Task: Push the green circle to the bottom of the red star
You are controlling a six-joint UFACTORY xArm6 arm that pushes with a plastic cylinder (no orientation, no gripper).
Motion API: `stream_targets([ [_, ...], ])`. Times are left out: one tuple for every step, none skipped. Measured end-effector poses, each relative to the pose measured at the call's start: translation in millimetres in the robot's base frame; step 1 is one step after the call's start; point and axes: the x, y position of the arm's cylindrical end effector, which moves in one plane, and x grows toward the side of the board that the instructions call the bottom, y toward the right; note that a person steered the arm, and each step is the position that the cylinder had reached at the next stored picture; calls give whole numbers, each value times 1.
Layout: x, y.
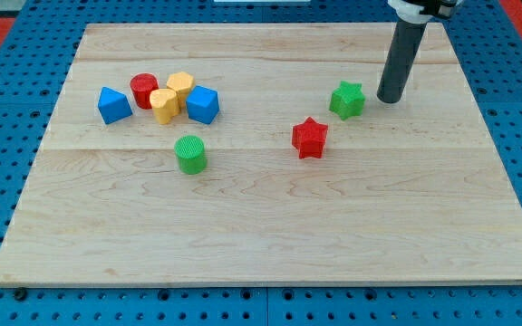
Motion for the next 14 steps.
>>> stream_targets([
  [12,-1],
  [13,-47],
  [-3,-90],
  [-46,-55],
  [-101,-114],
  [-40,-183],
  [8,-217],
  [60,-275],
  [74,-301],
  [107,-247],
  [127,-184],
  [128,-188],
  [163,-219],
  [178,-155],
])
